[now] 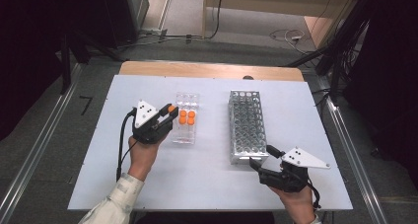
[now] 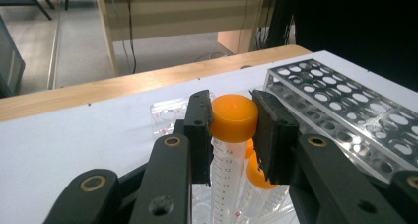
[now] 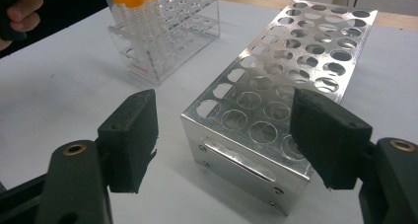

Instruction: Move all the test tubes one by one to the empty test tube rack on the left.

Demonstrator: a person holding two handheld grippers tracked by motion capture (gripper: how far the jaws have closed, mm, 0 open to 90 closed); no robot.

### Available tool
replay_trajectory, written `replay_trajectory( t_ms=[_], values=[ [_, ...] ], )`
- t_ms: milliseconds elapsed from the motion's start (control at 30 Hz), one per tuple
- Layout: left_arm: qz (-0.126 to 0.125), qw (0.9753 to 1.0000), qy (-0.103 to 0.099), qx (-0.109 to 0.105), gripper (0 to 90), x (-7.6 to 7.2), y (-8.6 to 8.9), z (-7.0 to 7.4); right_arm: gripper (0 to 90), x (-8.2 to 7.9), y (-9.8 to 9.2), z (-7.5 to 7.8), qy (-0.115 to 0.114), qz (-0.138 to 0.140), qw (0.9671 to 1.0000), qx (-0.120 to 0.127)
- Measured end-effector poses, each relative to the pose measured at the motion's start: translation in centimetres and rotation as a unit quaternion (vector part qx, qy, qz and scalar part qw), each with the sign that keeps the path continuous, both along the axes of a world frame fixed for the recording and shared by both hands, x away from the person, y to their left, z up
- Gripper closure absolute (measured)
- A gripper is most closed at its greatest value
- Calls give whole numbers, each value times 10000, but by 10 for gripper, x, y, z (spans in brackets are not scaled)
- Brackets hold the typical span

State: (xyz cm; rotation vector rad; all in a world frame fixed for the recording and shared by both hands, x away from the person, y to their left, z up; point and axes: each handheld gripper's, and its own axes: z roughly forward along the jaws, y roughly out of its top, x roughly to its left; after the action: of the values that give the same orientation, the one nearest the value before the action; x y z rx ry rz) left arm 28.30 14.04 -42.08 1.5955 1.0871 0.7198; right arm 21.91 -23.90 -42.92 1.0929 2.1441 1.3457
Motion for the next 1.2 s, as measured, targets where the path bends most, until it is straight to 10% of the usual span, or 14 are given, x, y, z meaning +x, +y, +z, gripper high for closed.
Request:
replay_trajectory(
  t_ms=[1200],
  values=[
    [-104,9998,62,-139,576,-8,3,-9,254,0,0,-1,23,-11,10000,-7]
  ],
)
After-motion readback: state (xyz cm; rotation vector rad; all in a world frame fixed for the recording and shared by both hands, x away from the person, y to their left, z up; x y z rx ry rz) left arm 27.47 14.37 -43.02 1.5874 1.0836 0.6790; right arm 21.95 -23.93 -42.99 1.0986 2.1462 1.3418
